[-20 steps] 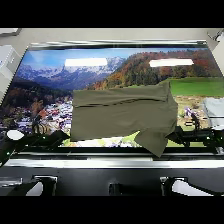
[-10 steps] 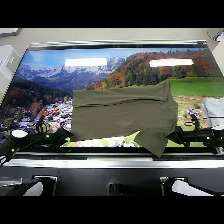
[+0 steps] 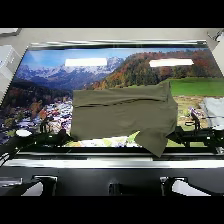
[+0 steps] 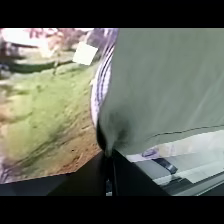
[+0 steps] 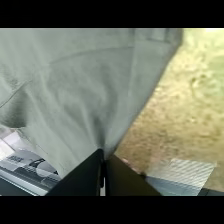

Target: Fold the clothes and pants, and hang the long-sleeved shirts on hangers.

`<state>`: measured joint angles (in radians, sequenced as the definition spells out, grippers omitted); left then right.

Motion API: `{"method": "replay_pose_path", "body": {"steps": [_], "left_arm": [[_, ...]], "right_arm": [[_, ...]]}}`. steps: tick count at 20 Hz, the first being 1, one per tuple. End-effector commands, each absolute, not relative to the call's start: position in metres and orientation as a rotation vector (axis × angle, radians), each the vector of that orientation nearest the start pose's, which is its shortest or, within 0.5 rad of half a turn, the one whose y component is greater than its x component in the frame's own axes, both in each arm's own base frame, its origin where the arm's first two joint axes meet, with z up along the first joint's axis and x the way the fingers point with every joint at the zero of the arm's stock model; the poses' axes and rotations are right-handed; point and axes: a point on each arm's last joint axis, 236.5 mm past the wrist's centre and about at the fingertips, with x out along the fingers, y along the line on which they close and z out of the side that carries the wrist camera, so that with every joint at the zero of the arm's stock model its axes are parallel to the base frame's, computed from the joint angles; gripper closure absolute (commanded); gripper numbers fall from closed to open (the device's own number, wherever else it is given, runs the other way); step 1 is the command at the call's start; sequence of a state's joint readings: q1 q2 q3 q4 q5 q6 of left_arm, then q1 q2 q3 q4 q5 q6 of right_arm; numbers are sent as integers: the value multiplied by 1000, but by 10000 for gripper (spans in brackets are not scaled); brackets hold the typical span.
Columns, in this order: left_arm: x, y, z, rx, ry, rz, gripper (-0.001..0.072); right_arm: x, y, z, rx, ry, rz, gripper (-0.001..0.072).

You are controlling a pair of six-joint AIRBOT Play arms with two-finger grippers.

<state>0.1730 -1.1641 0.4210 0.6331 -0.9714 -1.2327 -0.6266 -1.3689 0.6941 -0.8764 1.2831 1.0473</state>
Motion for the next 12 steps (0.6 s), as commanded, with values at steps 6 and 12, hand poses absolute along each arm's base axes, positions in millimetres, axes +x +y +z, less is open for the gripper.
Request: {"method": "replay_pose_path", "body": {"steps": [6, 12], "left_arm": [[290, -114, -65, -922, 1312, -257, 684], [358, -96, 3, -867, 1138, -256, 685]], "right_arm": [[291, 2, -40, 910, 1252, 320, 679], [352, 26, 5, 678, 1154, 337, 681]]}}
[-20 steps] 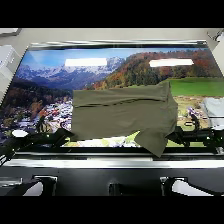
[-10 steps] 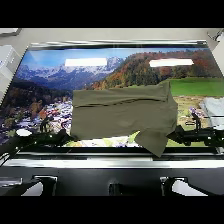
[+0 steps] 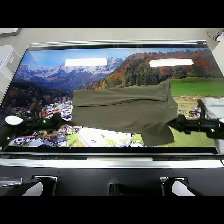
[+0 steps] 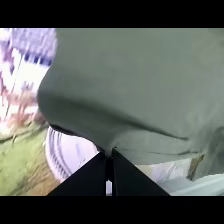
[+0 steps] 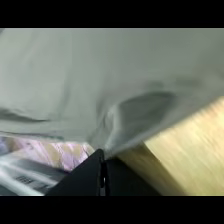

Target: Fold the clothes and pants, and hang the long-sleeved shirts on hangers.

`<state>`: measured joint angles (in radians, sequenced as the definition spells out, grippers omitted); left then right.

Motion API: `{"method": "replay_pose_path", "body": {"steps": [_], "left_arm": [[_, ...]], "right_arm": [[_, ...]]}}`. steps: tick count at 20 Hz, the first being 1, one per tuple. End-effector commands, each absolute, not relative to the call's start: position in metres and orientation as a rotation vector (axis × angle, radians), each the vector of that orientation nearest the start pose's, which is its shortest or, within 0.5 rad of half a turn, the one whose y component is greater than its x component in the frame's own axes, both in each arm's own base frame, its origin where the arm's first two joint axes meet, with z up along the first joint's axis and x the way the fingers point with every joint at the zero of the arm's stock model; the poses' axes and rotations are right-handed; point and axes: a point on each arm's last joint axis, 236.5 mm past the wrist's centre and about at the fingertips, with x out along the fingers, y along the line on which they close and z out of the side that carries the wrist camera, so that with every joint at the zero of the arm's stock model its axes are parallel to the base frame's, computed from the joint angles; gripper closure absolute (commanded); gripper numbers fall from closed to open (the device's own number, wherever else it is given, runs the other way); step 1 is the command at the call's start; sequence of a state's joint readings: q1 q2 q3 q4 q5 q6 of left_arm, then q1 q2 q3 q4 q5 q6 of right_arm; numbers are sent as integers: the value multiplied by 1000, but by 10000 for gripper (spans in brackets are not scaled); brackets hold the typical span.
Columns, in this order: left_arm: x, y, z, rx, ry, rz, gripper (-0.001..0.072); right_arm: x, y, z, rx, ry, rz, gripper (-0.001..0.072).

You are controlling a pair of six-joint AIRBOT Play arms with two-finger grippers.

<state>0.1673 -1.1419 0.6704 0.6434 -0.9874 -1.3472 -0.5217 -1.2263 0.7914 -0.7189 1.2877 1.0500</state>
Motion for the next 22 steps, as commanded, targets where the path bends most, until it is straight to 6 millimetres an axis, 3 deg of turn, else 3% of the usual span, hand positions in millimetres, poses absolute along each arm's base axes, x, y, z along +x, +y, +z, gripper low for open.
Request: {"method": "replay_pose_path", "body": {"steps": [1, 4, 7, 14, 22], "left_arm": [[365, -92, 10, -859, 1123, -247, 685], [382, -89, 25, -847, 1081, -253, 685], [399, -87, 22, -843, 1065, -240, 685], [458, -109, 7, -785, 1040, -264, 685], [541, -112, 12, -695, 960, -324, 685]], "right_arm": [[368, 27, 13, 608, 1130, 299, 681], [424, 16, 58, 446, 972, 164, 681], [450, -1, 77, 402, 931, 51, 681], [486, -11, 48, 477, 960, -10, 681], [536, -22, 14, 500, 960, -31, 681]]}}
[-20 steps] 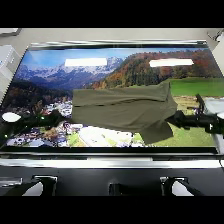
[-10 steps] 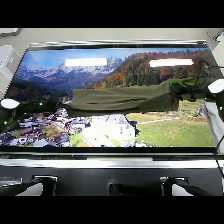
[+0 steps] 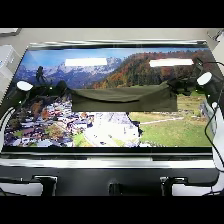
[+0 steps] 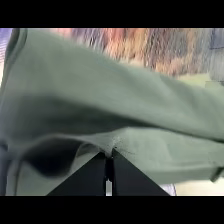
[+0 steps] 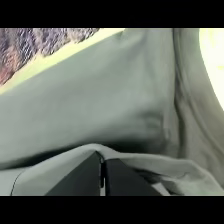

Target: Fold the clothes and pants, and hang the long-sleeved shirts on hangers.

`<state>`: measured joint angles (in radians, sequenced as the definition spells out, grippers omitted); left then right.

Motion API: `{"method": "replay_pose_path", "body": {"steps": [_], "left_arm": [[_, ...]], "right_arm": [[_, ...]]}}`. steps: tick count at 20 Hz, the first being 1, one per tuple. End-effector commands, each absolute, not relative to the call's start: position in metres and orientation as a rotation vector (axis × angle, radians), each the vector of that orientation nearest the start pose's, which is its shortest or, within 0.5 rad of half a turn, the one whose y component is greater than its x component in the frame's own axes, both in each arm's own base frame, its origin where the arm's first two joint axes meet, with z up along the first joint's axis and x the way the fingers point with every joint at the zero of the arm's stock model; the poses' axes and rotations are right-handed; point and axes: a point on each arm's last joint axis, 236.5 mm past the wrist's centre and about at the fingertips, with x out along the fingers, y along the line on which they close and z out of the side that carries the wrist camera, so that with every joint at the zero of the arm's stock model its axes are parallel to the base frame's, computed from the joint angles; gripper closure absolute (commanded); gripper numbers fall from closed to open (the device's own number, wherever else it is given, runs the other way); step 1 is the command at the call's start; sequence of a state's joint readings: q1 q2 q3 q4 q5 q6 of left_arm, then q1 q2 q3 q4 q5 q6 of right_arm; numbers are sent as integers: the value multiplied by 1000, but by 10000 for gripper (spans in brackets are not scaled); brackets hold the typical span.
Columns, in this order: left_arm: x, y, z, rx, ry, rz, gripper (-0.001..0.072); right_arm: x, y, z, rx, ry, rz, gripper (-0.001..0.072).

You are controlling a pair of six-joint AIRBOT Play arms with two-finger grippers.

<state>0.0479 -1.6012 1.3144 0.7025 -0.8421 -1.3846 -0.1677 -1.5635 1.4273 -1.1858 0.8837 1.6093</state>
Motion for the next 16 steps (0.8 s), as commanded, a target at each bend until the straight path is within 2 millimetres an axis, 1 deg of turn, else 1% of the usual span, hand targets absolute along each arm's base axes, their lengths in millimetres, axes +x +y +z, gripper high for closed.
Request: {"method": "replay_pose_path", "body": {"steps": [1, 2, 4, 7, 9, 10, 13, 15, 16], "left_arm": [[551, -113, 12, -689, 950, -331, 685], [560, -114, 11, -684, 944, -337, 685], [572, -113, 0, -668, 948, -334, 685], [580, -111, -30, -623, 982, -326, 685], [577, -108, -51, -595, 1017, -318, 685], [575, -107, -58, -582, 1034, -315, 685], [565, -111, -69, -547, 1086, -329, 685], [550, -114, -78, -497, 1152, -346, 685], [544, -114, -82, -488, 1180, -341, 684]], "right_arm": [[543, -22, 14, 498, 954, -29, 681], [550, -22, 13, 501, 942, -29, 681], [559, -24, 8, 509, 933, -30, 681], [570, -23, -6, 526, 942, -30, 680], [576, -27, -18, 540, 941, -48, 680], [577, -27, -28, 553, 950, -58, 680], [574, -24, -59, 590, 1007, -68, 680], [574, -21, -69, 608, 1022, -69, 679], [574, -22, -71, 608, 1024, -70, 677]]}}
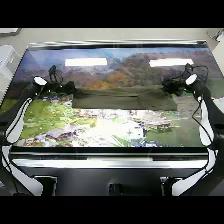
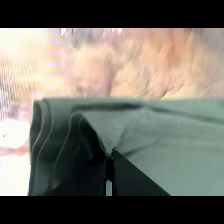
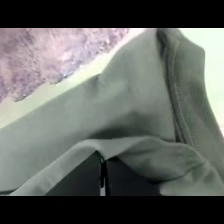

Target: Fold the clothes and pants, and hang the long-sleeved shirts on hangers.

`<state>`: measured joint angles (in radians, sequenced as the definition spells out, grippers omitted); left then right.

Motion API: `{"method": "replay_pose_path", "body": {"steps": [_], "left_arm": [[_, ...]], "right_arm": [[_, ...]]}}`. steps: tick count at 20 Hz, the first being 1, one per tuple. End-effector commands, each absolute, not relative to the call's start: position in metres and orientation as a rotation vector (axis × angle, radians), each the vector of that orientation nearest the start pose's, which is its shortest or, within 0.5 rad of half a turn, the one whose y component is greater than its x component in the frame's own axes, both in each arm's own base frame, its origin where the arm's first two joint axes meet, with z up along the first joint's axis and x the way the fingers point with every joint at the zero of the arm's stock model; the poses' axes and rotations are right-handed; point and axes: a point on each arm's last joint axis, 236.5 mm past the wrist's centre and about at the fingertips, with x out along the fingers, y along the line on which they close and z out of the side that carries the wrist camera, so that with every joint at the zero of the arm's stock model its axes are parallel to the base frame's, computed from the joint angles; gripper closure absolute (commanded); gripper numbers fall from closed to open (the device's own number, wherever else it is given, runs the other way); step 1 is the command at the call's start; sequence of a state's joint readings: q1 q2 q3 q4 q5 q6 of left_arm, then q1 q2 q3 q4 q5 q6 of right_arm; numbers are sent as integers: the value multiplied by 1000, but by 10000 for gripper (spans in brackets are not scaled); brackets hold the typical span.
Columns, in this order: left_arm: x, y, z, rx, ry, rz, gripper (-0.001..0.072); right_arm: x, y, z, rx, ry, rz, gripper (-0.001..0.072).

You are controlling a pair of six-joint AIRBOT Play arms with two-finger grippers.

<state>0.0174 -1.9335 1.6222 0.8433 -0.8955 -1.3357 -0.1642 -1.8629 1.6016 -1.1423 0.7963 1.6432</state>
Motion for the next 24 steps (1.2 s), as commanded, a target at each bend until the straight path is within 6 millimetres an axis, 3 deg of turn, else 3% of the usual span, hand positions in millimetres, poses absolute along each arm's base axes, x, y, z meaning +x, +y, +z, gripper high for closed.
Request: {"method": "replay_pose_path", "body": {"steps": [1, 2, 3, 4, 6, 8, 11, 13, 15, 17, 21, 24], "left_arm": [[541, -116, -82, -486, 1192, -344, 638], [540, -116, -83, -495, 1200, -339, 468], [539, -117, -83, -506, 1207, -334, 92], [540, -115, -81, -517, 1206, -326, 3], [542, -112, -69, -521, 1191, -326, 3], [544, -103, -44, -486, 1172, -336, 3], [543, -66, 1, -344, 1148, -223, 3], [537, -46, 35, -309, 1122, -131, 3], [527, -45, 63, -305, 1101, -115, 3], [511, -51, 80, -296, 1115, -130, 3], [489, -60, 88, -276, 1173, -157, 2], [484, -64, 87, -275, 1192, -166, 3]], "right_arm": [[574, -22, -72, 608, 1024, -70, 654], [574, -22, -72, 619, 1025, -77, 538], [572, -22, -72, 649, 1034, -90, 463], [569, -21, -72, 677, 1046, -99, 433], [561, -24, -59, 733, 1068, -109, 302], [552, -38, -30, 739, 1066, -108, 229], [542, -90, 22, 779, 1012, -161, 213], [539, -120, 32, 822, 988, -191, 212], [536, -134, 18, 846, 1005, -185, 132], [533, -128, -9, 880, 1062, -111, 45], [535, -95, -47, 938, 1136, 80, 31], [538, -92, -63, 946, 1142, 106, 31]]}}
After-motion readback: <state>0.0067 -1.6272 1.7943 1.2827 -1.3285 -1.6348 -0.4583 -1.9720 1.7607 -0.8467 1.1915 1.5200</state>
